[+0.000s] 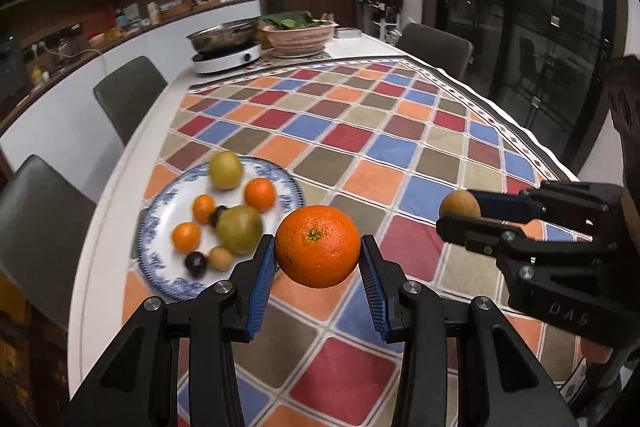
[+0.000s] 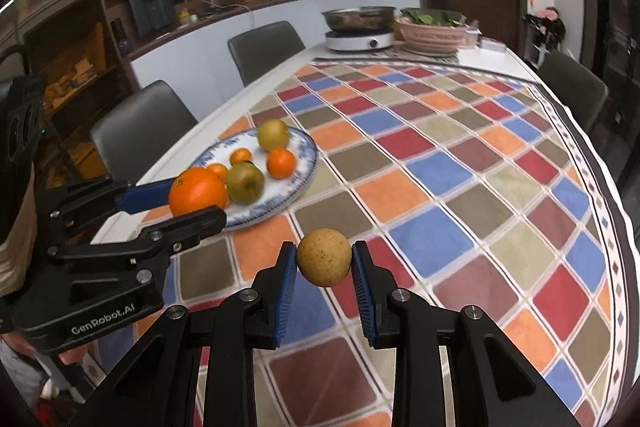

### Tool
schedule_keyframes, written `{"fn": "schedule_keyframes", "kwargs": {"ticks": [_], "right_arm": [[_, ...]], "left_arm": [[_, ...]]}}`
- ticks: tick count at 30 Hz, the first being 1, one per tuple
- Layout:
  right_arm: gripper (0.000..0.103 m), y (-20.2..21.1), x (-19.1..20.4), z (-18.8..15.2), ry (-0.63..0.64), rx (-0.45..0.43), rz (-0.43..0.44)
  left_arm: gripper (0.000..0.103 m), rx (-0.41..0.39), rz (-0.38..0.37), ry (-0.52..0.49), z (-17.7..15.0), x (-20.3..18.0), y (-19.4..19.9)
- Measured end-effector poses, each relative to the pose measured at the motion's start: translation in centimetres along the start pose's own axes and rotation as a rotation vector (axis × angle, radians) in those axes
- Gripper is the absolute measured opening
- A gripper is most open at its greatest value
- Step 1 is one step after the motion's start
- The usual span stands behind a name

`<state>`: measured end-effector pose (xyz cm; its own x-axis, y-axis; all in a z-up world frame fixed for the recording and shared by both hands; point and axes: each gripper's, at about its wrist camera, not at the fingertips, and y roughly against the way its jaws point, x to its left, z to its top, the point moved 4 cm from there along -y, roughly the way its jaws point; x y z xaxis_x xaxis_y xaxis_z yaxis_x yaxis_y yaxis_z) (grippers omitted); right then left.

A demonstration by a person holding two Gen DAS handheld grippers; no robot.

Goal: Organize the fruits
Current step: 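Carry the orange and the brown fruit over the plate with both tools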

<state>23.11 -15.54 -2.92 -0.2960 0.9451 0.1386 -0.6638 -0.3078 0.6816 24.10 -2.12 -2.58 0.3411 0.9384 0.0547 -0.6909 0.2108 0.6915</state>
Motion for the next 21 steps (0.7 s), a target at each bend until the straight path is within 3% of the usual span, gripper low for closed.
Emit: {"fn": "schedule_keyframes", "kwargs": {"ticks": [13, 21], "right_arm": [[0.029, -2.3, 5.7, 4.3, 0.158, -0.022, 0.056], [0.029, -5.1, 7.8, 6.3, 0.223, 0.001, 0.088]], "left_arm": [[0.042, -0.016, 0.110, 0.047, -0.2, 6.2, 0.8], [0.041, -0.017, 0.129, 0.049, 0.2, 9.2, -0.4]]}}
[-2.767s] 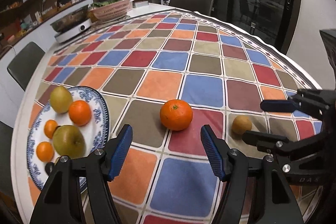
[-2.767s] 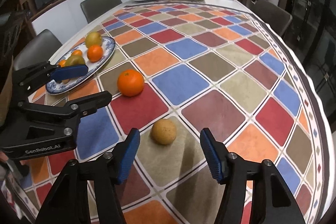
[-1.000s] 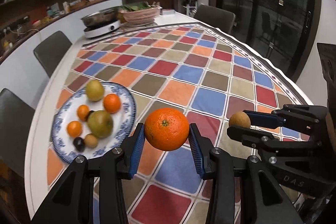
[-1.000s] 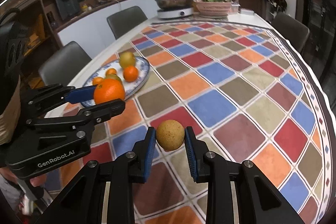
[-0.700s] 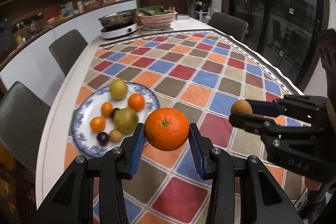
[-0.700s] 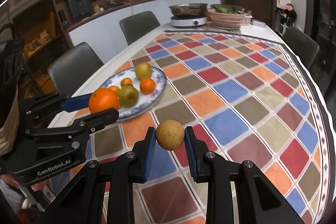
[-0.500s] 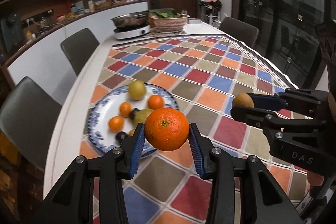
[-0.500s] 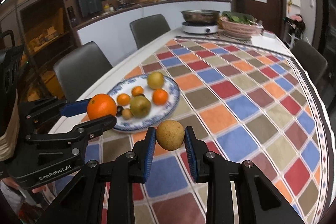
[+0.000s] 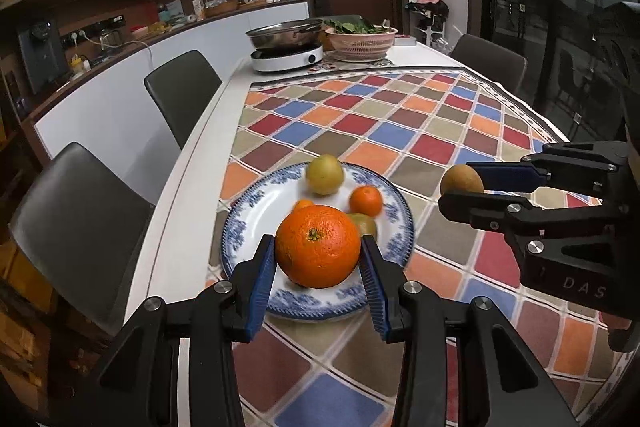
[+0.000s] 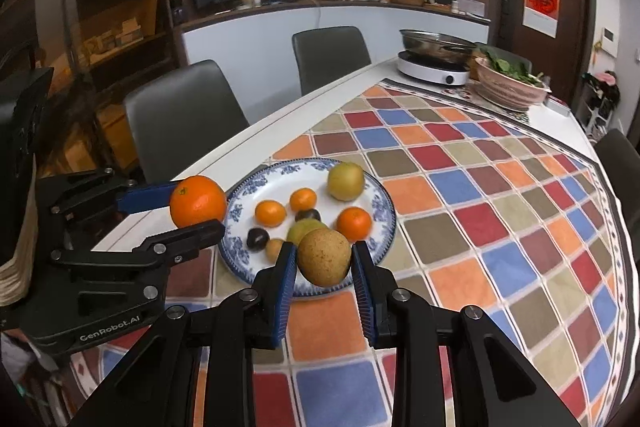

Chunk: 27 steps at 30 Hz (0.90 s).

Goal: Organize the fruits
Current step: 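Carry the orange and the brown fruit over the plate with both tools, then release the orange onto the plate with the left tool while the right releases the brown fruit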

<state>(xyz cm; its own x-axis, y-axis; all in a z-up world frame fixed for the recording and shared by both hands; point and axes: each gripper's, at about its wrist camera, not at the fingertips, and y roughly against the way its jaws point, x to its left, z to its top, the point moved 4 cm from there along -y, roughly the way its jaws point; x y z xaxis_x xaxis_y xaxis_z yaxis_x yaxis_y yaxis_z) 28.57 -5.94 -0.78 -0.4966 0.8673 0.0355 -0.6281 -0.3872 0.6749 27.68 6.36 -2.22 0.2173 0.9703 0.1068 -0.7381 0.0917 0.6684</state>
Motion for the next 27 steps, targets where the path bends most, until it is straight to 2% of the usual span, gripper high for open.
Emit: {"fn": "schedule_keyframes", "kwargs": {"ticks": [10, 15, 27], "right_arm": [[0.029, -5.8, 0.4, 2.7, 0.036, 0.042, 0.010], [0.029, -8.3, 0.0, 3.0, 0.029, 0.085, 0.005], [0.029, -12.6, -0.5, 3.8, 0.022, 0.128, -0.015]], "left_arm": [[0.041, 0.042, -0.016, 0.016, 1.2, 3.5, -4.7], [0.041, 0.075, -0.005, 0.002, 1.0, 4.5, -7.3], [0.042, 0.148, -0.039, 0.023, 0.9, 6.1, -11.8]]}}
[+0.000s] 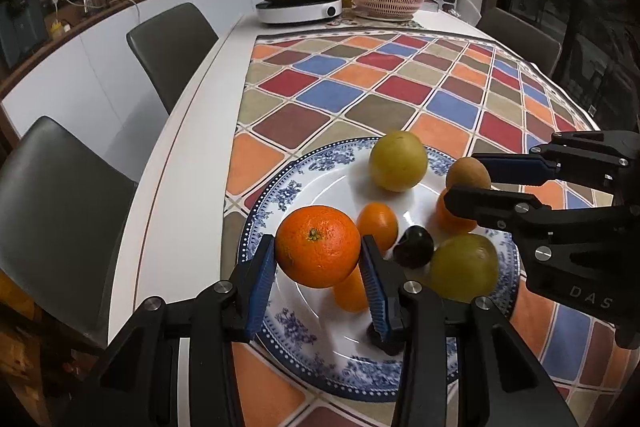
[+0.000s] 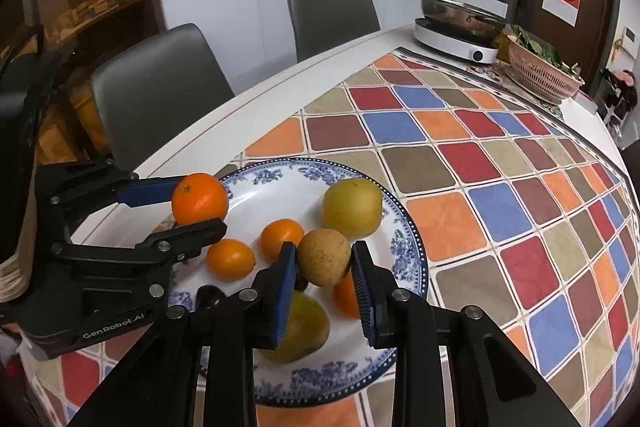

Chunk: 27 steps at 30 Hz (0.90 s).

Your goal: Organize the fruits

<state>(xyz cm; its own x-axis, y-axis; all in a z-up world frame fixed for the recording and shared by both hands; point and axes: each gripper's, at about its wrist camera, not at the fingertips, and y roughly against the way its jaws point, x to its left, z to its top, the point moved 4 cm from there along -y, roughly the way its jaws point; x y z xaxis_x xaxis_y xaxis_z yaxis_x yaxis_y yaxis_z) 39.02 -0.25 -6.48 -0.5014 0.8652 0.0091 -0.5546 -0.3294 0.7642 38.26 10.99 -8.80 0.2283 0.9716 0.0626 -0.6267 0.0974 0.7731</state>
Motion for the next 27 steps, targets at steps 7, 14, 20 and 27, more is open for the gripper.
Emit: {"fn": "schedule_keyframes", "kwargs": {"ticks": [7, 14, 20, 27], "right_arm": [[0.029, -1.3, -0.2, -0.2, -0.022, 0.015, -0.007], [0.044, -0.5, -0.4, 0.0, -0.036, -0.011, -0.015], [0.044, 2.2, -0.7, -0.5, -0.035, -0.053, -0.065], [0.061, 7.3, -0.9, -2.7, -0.059, -0.114, -0.102]], "left_arm": [[0.042, 0.016, 0.008, -0.003, -0.1, 0.1, -0.9], [0.053, -0.016, 0.025, -0.017, -0.2, -0.3, 0.2], [0.053, -0.043, 0.097, -0.009, -0.4, -0.9, 3.3], [0.065, -0.099, 0.135, -0.001, -1.6, -3.5, 8.0]]}}
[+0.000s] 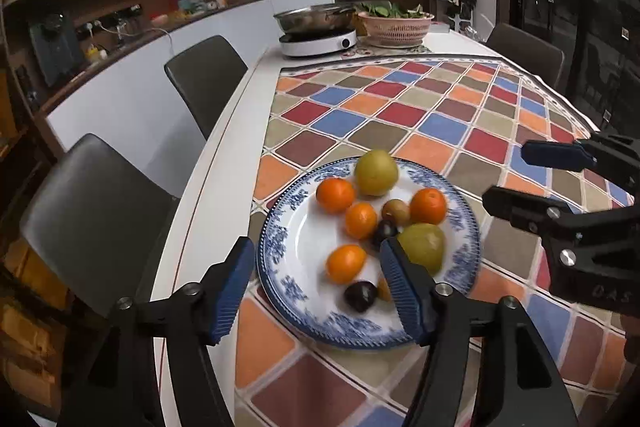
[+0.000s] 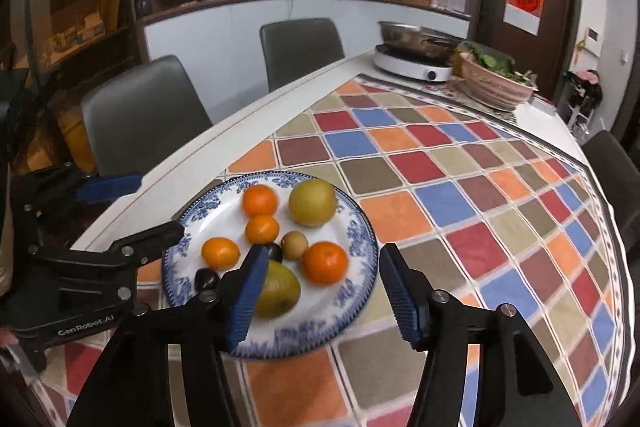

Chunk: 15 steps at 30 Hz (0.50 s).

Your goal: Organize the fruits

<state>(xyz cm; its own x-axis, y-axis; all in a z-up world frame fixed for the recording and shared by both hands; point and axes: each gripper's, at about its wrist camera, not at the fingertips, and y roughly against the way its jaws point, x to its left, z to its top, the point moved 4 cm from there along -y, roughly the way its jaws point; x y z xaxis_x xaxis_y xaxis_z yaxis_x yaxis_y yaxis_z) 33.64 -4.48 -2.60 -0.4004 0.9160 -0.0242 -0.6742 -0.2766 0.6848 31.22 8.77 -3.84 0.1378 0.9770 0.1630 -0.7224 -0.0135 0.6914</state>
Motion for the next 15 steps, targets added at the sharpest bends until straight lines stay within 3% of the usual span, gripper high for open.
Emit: {"fn": "schedule_keyframes", "kwargs": {"ticks": [4, 7, 12, 15], "right_arm": [[0.063, 3.1, -0.4, -1.7, -0.021, -0.020, -0.018], [0.073, 5.7, -1.0, -3.4, -0.049, -0.039, -0.050], [0.074, 9.6, -1.9, -5.6, -0.099, -0.077, -0.069], [0.077, 11.5, -2.7, -6.8, -0.136, -0.092, -0.086]], "left_arm": [[0.067, -0.045, 0.013, -0.001, -0.7, -1.5, 2.9], [0.075, -0.095, 0.026, 0.014, -1.1, -2.5, 5.1], [0.086, -0.156, 0.020, 0.047, -2.2, -4.2, 8.7], [0.087, -0.182, 0.024, 0.057, -3.1, -5.2, 10.3]]}}
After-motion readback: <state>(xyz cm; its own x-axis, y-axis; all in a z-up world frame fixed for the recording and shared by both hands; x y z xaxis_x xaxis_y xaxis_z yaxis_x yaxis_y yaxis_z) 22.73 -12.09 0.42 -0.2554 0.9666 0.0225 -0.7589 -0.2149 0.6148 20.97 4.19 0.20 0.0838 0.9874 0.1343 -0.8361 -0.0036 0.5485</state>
